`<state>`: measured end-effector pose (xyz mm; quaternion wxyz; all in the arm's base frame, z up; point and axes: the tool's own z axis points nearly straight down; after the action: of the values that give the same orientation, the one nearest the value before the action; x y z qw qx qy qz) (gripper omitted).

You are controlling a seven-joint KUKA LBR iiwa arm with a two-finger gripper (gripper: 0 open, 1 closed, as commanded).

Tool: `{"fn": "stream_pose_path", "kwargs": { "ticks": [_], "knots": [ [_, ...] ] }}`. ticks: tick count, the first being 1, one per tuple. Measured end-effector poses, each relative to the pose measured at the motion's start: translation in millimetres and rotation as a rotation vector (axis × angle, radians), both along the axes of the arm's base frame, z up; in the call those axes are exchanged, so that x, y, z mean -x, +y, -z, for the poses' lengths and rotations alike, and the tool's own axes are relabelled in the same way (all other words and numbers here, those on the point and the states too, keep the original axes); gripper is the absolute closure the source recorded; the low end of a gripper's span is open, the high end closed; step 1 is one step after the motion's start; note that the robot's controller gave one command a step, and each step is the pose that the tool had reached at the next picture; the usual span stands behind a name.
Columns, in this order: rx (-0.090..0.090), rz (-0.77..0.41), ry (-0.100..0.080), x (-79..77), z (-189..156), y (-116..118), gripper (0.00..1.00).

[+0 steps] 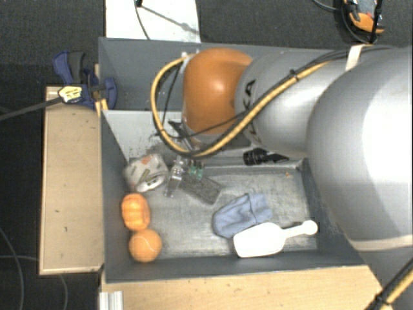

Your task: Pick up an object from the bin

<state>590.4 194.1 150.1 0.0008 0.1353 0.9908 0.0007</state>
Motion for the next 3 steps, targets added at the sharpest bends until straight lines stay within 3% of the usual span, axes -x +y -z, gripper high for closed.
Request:
{"fn": "stream_pose_path", "kwargs": {
  "ticks": [1, 2, 3],
  "knots": [
    [0.000, -0.102, -0.003, -0.1, 53.9, -14.4, 0.00],
    [-0.013, 0.211, -0.020, -4.5, 68.2, -14.9, 1.00],
    [-0.014, 0.212, -0.020, -4.4, 68.2, -15.0, 1.00]
  ]
}}
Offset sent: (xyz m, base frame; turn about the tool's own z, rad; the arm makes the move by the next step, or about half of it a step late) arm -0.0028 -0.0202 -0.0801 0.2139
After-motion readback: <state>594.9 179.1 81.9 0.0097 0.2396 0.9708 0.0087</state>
